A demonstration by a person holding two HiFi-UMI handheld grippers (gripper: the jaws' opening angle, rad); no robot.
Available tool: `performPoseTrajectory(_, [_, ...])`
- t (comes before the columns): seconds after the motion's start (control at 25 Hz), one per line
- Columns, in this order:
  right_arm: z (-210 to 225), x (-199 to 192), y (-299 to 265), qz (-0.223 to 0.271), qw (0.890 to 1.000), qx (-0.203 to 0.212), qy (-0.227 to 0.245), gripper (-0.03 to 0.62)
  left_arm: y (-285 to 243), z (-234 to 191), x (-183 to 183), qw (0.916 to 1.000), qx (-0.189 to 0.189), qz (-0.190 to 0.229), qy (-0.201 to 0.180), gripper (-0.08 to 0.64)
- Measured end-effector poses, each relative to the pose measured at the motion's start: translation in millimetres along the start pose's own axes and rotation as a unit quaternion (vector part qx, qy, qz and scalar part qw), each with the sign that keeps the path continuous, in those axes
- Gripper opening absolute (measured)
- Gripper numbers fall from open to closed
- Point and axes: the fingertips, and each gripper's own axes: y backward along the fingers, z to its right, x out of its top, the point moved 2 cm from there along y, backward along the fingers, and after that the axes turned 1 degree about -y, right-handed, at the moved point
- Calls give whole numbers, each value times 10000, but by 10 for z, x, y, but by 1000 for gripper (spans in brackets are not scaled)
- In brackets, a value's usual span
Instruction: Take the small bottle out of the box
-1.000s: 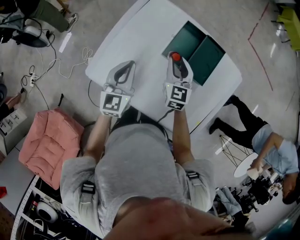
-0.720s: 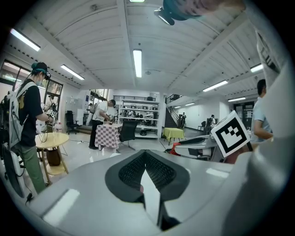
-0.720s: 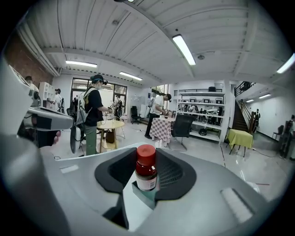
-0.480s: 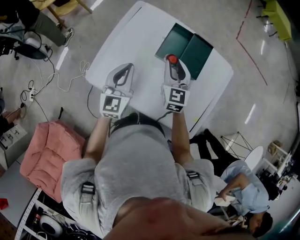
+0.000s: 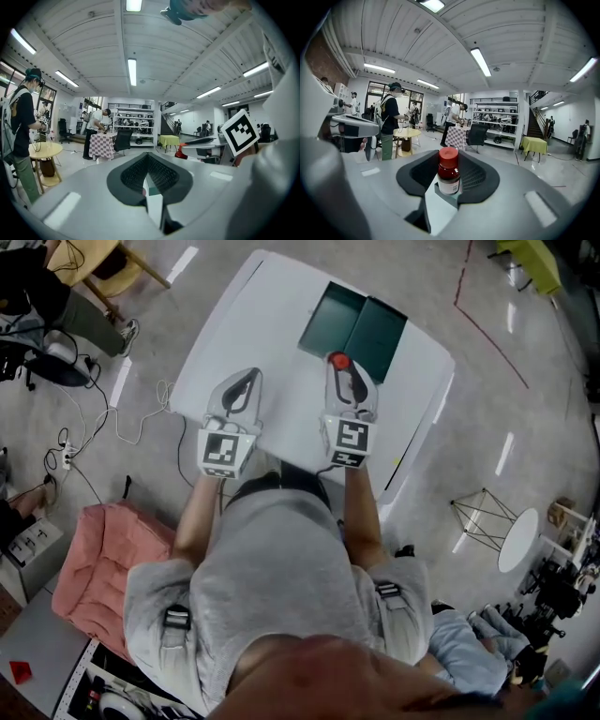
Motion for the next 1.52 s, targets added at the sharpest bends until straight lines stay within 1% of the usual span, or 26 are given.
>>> performPoseTrajectory(0.4, [161, -78, 438, 11, 9990, -447, -71, 130, 50, 251, 83, 9992, -369, 91, -123, 11])
performPoseTrajectory(0.64, [318, -126, 648, 11, 9972, -732, -117, 130, -5, 449, 114, 9976, -658, 141, -137, 11])
performPoseTrajectory(0.8, [406, -156, 831, 2, 9960, -882, -120, 129, 3, 597, 113, 9968, -778, 125, -149, 11])
performPoseTrajectory(1.0, [577, -231, 1011, -37, 9935, -1126, -182, 129, -69, 826, 141, 9941, -1057, 175, -161, 11])
performPoseTrajectory(1.52, [1058, -463, 1369, -162, 9841, -1725, -400, 130, -321, 1298, 73, 9869, -1601, 59, -168, 11])
